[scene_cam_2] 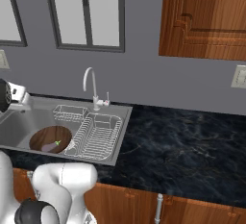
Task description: Pick the eggplant from the cabinet and place it in the bowl. Then pick the bowl and place it in the sink. Then turn on the sink facuet.
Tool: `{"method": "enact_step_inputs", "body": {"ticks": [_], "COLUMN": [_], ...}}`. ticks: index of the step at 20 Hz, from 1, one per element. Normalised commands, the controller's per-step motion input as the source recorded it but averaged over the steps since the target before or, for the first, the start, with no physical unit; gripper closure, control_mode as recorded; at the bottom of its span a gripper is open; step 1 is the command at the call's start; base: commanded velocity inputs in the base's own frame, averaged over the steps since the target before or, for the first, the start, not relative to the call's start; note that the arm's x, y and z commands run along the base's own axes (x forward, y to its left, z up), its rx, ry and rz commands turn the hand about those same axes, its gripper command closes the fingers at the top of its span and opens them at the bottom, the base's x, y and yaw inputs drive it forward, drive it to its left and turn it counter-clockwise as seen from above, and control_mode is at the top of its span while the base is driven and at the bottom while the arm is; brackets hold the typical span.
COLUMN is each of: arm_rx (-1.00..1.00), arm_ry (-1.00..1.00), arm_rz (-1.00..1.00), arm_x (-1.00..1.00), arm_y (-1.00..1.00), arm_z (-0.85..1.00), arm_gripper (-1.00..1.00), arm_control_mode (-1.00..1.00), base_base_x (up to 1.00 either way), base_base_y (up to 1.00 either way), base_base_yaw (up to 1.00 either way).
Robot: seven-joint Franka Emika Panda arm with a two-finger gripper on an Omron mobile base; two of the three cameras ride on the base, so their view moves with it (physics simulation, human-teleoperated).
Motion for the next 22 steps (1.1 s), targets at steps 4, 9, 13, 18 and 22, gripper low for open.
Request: {"method": "enact_step_inputs", "body": {"ticks": [4, 9, 13, 18, 22], "arm_rx": [0.42, 0.57, 0.56, 0.51, 0.61], "arm_ry": [0.00, 0.00, 0.00, 0.00, 0.00], "arm_rz": [-0.41, -0.40, -0.39, -0.46, -0.44], "arm_x": [-0.60, -0.66, -0.51, -0.17, -0.04], "arm_y": [-0.59, -0.57, -0.73, -0.86, -0.69], "arm_z": [0.62, 0.92, 0.65, 0.02, 0.00], "arm_gripper": [-1.00, -1.00, -1.00, -1.00, -1.00], "arm_control_mode": [-1.00, -1.00, -1.00, -1.00, -1.00], "base_base_x": [0.00, 0.00, 0.00, 0.00, 0.00], "base_base_y": [0.00, 0.00, 0.00, 0.00, 0.00], "base_base_yaw": [0.00, 0.00, 0.00, 0.00, 0.00]}}
